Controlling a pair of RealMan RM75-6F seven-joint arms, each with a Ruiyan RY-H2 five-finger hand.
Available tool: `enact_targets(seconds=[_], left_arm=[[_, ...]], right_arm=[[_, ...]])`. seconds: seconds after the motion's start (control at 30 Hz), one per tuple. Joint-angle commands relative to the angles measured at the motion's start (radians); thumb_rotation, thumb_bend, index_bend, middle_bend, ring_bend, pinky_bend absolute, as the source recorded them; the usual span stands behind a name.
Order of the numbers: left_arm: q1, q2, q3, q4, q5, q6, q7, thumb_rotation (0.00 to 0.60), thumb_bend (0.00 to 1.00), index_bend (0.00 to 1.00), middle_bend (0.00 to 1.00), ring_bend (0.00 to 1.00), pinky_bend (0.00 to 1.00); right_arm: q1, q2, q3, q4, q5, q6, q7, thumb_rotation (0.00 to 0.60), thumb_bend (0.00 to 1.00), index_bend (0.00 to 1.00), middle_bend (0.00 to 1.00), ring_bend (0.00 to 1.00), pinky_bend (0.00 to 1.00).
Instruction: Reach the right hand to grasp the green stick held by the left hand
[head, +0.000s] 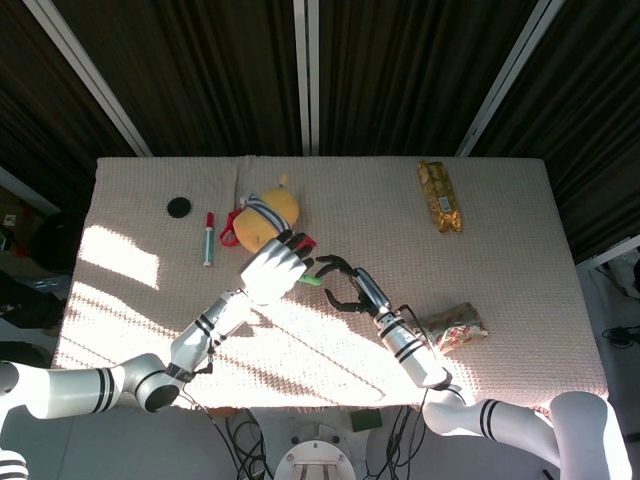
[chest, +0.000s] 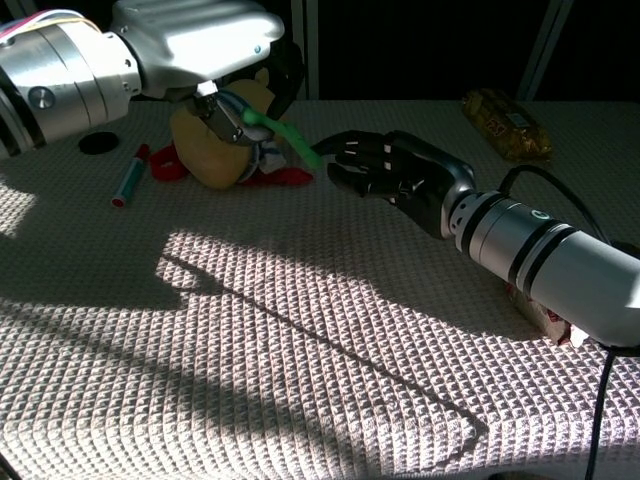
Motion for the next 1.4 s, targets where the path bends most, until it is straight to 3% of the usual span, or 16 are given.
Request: enact_targets(seconds=[0.03,0.37,0.8,1.07,1.4], left_arm=[[-0.001,-0.002,0.001,0.002,0.003,0.001,-0.004,0.600,0.35,0.61,0.40,0.26,0.32],[-0.009,-0.007,0.007,0.004,0.014,0.003,0.007,0.600,0.35,0.61,0.40,0.26,0.32],[-0.012,-0.009,0.010,0.008,0.008,0.001,0.010,0.600,0.35,0.61,0.40,0.26,0.32],[-0.010,-0.007,0.011,0.009,0.006,0.005,0.003,0.600,0.35,0.62,0.40,0.26,0.32],[0.004,-0.022,0.027,0.006,0.029,0.030,-0.003,0.600,0.35,0.62,0.40,0.26,0.32]], right_arm=[[0.002,-0.001,-0.003,0.001,0.000,-0.002,0.002,0.600,0.48,0.42,0.14,0.00,0.00],[0.016,-0.013,-0.004,0.016,0.003,-0.015,0.019,0.600,0.48,0.42,0.14,0.00,0.00],[0.021,-0.023,-0.004,0.027,0.011,-0.015,0.024,0.600,0.48,0.55,0.15,0.00,0.00],[0.021,-0.025,-0.005,0.027,0.015,-0.018,0.028,0.600,0.48,0.57,0.15,0.00,0.00],[0.000,-0.014,0.005,-0.002,0.036,0.025,-0.067,0.600,0.48,0.60,0.15,0.00,0.00]])
